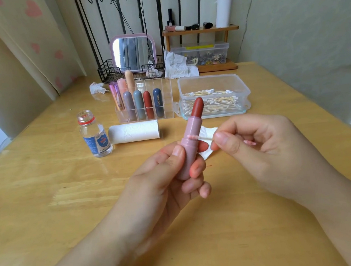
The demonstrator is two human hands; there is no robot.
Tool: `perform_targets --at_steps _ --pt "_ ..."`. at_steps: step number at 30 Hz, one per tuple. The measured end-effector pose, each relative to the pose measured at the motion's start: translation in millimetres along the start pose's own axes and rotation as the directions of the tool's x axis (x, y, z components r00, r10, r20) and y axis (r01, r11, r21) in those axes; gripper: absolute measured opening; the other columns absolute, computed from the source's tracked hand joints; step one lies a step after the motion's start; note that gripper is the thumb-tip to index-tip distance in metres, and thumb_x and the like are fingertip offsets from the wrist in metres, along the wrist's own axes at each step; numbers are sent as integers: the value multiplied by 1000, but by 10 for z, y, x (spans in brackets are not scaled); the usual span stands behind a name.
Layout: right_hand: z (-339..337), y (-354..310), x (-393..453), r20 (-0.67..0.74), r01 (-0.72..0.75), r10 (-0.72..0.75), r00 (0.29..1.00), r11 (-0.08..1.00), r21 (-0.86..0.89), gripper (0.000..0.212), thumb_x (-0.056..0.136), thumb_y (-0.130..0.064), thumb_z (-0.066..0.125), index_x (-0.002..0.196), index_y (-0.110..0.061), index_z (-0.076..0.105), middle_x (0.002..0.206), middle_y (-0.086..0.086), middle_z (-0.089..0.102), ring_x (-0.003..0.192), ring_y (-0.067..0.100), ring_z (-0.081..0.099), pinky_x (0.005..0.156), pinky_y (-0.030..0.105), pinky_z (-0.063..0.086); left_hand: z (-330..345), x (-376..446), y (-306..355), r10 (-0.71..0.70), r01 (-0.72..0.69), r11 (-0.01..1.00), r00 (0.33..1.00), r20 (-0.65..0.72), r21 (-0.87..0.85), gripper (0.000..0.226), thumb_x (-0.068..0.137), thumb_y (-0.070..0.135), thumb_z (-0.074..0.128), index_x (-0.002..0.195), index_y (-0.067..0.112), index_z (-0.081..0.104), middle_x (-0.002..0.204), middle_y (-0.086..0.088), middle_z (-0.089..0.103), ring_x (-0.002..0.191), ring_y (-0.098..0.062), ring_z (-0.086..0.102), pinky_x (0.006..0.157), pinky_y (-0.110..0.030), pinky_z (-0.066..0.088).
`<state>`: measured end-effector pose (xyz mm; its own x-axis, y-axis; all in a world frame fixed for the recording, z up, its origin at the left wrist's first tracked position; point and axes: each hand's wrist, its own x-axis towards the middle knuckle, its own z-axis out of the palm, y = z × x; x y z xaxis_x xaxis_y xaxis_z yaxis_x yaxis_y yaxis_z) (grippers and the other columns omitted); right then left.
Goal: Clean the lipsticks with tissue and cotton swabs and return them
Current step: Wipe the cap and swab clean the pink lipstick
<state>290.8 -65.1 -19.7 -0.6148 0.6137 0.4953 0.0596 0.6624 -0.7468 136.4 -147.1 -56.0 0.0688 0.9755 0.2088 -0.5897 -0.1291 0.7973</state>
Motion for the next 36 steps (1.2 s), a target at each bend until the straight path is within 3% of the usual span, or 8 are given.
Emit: perform_targets --at_steps 6,12,15,19,23,28,30,36 --pt "26 -13 -16 6 7 -6 1000 998 -65 25 85 -37 57 70 -18 66 56 9 52 52 20 42 49 21 33 71 -45 27 92 -45 949 986 -138 312 16 86 19 50 93 6 54 75 -3 52 58 -13 44 60 -25 46" --pt "22 -50 -18 6 7 -7 1000 991 -135 19 83 -26 58 67 -20 66 50 -6 40 48 7 36 46 9 28 70 -44 10 232 -83 816 953 -193 572 22 80 20 57 95 6 49 70 0 56 57 -15 52 61 -26 48" --pt "15 -36 -6 15 -15 17 1000 994 -109 19 83 -27 58 67 -20 66 50 -6 45 48 6 37 47 9 30 67 -43 23 243 -79 803 948 -204 591 24 79 22 58 94 5 48 70 2 57 57 -14 53 62 -23 47" --pt "109 -50 -13 30 4 0 1000 990 -138 20 85 -29 57 69 -21 65 51 5 48 50 15 37 49 21 30 90 -45 9 237 -87 803 954 -182 589 23 80 21 58 94 6 47 71 4 57 57 -16 53 62 -25 46" --pt "64 -6 19 11 -89 88 996 995 36 15 83 -30 58 73 -20 58 44 -9 34 43 5 31 47 9 27 58 -43 40 240 -94 824 951 -194 558 27 82 23 61 95 4 48 70 1 59 58 -17 55 63 -26 47" --pt "84 27 24 29 -109 106 994 989 99 22 86 -34 61 70 -19 57 46 -4 49 44 3 40 51 9 31 80 -41 37 225 -101 831 960 -165 547 21 83 20 58 93 5 48 75 0 57 58 -17 56 61 -24 47" --pt "127 22 12 20 -84 83 996 993 88 20 85 -32 58 71 -17 59 53 7 58 50 16 47 55 13 36 75 -39 28 218 -99 839 962 -163 534 20 83 19 57 94 5 48 76 -1 57 58 -18 56 62 -24 47" --pt "51 30 38 -3 -92 93 996 984 154 25 86 -29 63 70 -11 61 48 -9 51 46 -1 44 52 5 33 41 -43 71 224 -103 849 958 -178 518 24 84 24 61 94 4 51 76 -1 60 58 -19 57 62 -26 46"
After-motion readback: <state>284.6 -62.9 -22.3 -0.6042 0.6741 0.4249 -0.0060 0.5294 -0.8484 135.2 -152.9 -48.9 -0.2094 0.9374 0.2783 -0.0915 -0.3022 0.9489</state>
